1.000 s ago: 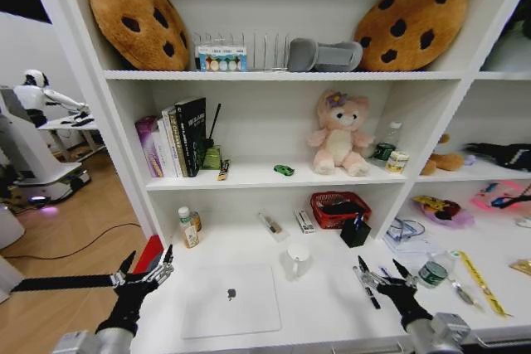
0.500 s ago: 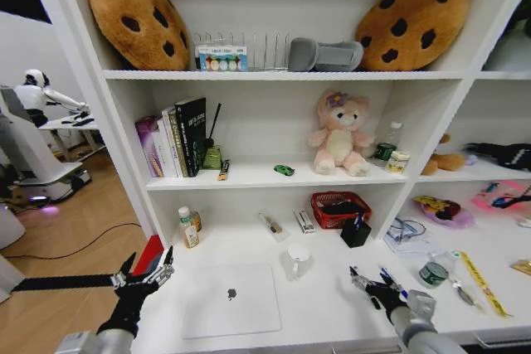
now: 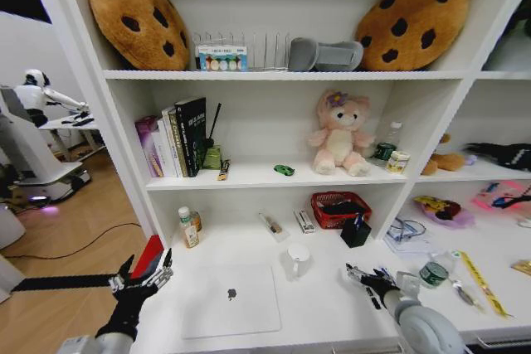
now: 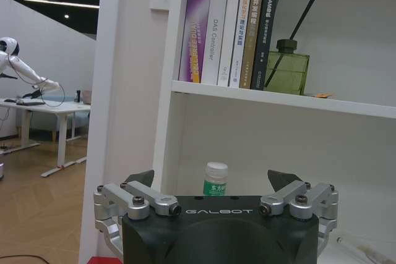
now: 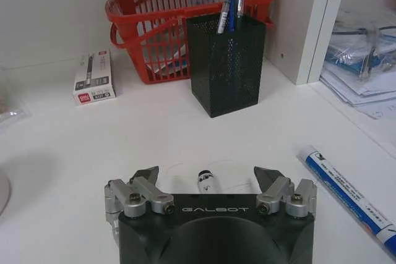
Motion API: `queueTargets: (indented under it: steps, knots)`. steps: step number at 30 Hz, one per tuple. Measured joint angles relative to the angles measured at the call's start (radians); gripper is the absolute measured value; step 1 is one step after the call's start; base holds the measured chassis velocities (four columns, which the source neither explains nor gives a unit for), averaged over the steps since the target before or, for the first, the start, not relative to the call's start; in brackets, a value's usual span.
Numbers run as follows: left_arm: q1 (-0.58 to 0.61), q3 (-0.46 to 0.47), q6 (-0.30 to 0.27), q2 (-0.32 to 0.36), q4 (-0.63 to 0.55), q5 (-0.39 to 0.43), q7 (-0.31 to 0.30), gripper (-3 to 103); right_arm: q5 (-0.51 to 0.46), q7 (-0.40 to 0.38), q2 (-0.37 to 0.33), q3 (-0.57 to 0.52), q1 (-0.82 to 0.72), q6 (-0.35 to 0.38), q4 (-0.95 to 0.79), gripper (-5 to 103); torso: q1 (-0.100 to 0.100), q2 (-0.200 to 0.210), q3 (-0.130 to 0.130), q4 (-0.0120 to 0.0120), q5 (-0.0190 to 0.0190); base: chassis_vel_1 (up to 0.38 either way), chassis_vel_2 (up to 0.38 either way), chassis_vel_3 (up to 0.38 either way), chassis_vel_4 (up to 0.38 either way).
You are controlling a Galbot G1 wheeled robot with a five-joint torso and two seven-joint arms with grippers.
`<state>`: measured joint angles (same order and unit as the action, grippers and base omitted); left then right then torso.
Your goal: Organize the objects on the table.
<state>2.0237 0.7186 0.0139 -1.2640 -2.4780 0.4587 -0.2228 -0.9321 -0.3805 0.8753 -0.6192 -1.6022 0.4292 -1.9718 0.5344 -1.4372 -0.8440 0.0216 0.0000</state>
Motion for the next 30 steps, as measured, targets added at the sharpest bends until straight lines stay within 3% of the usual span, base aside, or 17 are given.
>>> queueTargets:
  steps: [3, 6, 8, 10, 13, 17, 19, 25, 26, 30]
  knots:
    - [0.002, 0.003, 0.000, -0.002, -0.003, 0.000, -0.002, 100, 0.005, 0.005, -0.003, 0.023, 0.014, -0.002, 0.027, 85, 0.000, 0.000, 0.000, 0.0001, 0.0001, 0.000, 0.000, 0.000, 0.000]
    - [0.004, 0.003, 0.000, -0.006, -0.005, 0.000, -0.003, 100, 0.019, 0.012, -0.002, 0.041, 0.030, -0.008, 0.048, 91, 0.000, 0.000, 0.000, 0.0000, -0.0002, 0.000, 0.000, 0.000, 0.000]
    - [0.004, 0.004, 0.000, -0.007, -0.005, -0.001, -0.005, 100, 0.030, 0.015, -0.001, 0.052, 0.038, -0.012, 0.054, 76, 0.000, 0.000, 0.000, 0.0000, -0.0003, 0.000, 0.000, 0.000, 0.000]
    - [0.004, 0.004, 0.000, -0.007, -0.006, -0.001, -0.006, 100, 0.032, 0.016, -0.001, 0.053, 0.038, -0.012, 0.053, 76, 0.000, 0.000, 0.000, 0.0001, -0.0003, 0.000, 0.000, 0.000, 0.000]
    - [0.003, 0.005, 0.000, -0.006, -0.007, -0.001, -0.007, 100, 0.031, 0.016, -0.003, 0.050, 0.033, -0.012, 0.042, 60, 0.000, 0.000, 0.000, 0.0000, 0.0001, 0.000, 0.000, 0.000, 0.000]
    - [0.001, 0.003, 0.000, -0.006, -0.007, -0.001, -0.008, 100, 0.037, 0.013, 0.000, 0.048, 0.029, -0.012, 0.036, 48, 0.000, 0.000, 0.000, 0.0001, 0.0001, 0.000, 0.000, 0.000, 0.000]
    - [-0.001, -0.001, 0.000, -0.006, -0.004, -0.004, -0.008, 100, 0.042, 0.007, 0.007, 0.046, 0.026, -0.012, 0.030, 37, 0.000, 0.000, 0.000, 0.0001, 0.0001, 0.000, 0.000, 0.000, 0.000]
    - [0.001, 0.000, 0.002, -0.005, -0.005, -0.006, -0.008, 100, 0.051, 0.005, 0.011, 0.044, 0.017, -0.013, 0.017, 21, 0.000, 0.000, 0.000, 0.0000, 0.0000, 0.000, 0.000, 0.000, 0.000]
    - [0.002, 0.003, 0.003, -0.004, -0.007, -0.005, -0.008, 100, 0.051, 0.004, 0.011, 0.042, 0.016, -0.013, 0.015, 11, 0.000, 0.000, 0.000, 0.0000, 0.0000, 0.000, 0.000, 0.000, 0.000]
    - [0.004, 0.005, 0.004, -0.003, -0.010, -0.004, -0.008, 100, 0.046, 0.004, 0.010, 0.037, 0.013, -0.014, 0.008, 7, 0.000, 0.000, 0.000, 0.0003, 0.0002, 0.000, 0.000, 0.000, 0.000]
